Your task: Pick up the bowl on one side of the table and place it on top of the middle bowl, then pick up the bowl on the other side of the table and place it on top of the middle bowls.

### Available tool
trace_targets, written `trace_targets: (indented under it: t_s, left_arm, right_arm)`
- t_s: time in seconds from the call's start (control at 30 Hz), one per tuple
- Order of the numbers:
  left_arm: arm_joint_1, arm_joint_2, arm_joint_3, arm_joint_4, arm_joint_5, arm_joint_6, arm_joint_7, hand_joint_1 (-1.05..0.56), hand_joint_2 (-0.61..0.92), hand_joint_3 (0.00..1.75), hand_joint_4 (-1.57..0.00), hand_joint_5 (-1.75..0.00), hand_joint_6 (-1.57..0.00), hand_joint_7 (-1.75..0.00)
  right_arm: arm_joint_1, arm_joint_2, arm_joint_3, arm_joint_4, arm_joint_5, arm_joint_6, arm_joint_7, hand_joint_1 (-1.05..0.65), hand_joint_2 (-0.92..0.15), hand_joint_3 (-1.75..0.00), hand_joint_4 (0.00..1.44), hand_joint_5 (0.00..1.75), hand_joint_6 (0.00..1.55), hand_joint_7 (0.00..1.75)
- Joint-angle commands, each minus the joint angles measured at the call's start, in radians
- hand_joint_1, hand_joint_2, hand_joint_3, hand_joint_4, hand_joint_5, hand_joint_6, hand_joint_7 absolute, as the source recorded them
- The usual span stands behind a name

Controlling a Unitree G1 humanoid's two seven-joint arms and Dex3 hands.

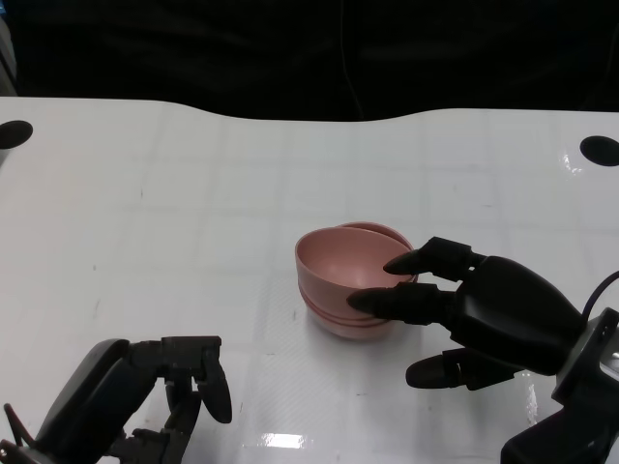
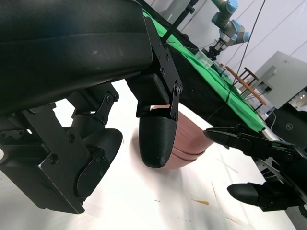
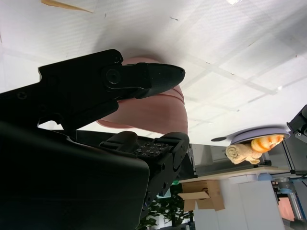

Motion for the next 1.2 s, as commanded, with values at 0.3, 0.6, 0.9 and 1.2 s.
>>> trace_targets:
  t_s: [0.3, 0.6, 0.9, 1.2]
  left_arm:
    - [-0.002, 0.012, 0.005, 0.004, -0.004, -0.001, -0.006, 0.11, 0.20, 1.63, -0.92, -1.65, -0.89, -1.42]
    - [-0.007, 0.012, 0.004, 0.003, -0.001, 0.006, -0.007, 0.10, 0.19, 1.63, -0.92, -1.66, -0.89, -1.43]
    - [-0.007, 0.011, 0.003, 0.000, 0.000, 0.009, -0.007, 0.10, 0.19, 1.64, -0.91, -1.66, -0.88, -1.43]
    - [-0.006, 0.017, 0.007, -0.003, 0.012, 0.012, -0.002, 0.07, 0.19, 1.64, -0.93, -1.65, -0.88, -1.44]
  right_arm:
    - [0.120, -0.028, -0.117, -0.066, 0.112, -0.108, -0.086, -0.60, -0.92, -0.20, 0.07, 0.87, 0.49, 0.09]
    - [0.260, -0.014, -0.162, -0.149, 0.265, -0.141, -0.036, -0.40, -0.92, -0.09, 0.22, 0.97, 0.65, 0.17]
    - [0.317, 0.029, -0.211, -0.172, 0.283, -0.173, -0.045, -0.26, -0.92, -0.07, 0.39, 1.08, 0.79, 0.27]
    - [0.378, 0.125, -0.247, -0.124, 0.476, -0.148, -0.014, 0.18, -0.30, -1.29, 0.83, 1.35, 0.88, 1.02]
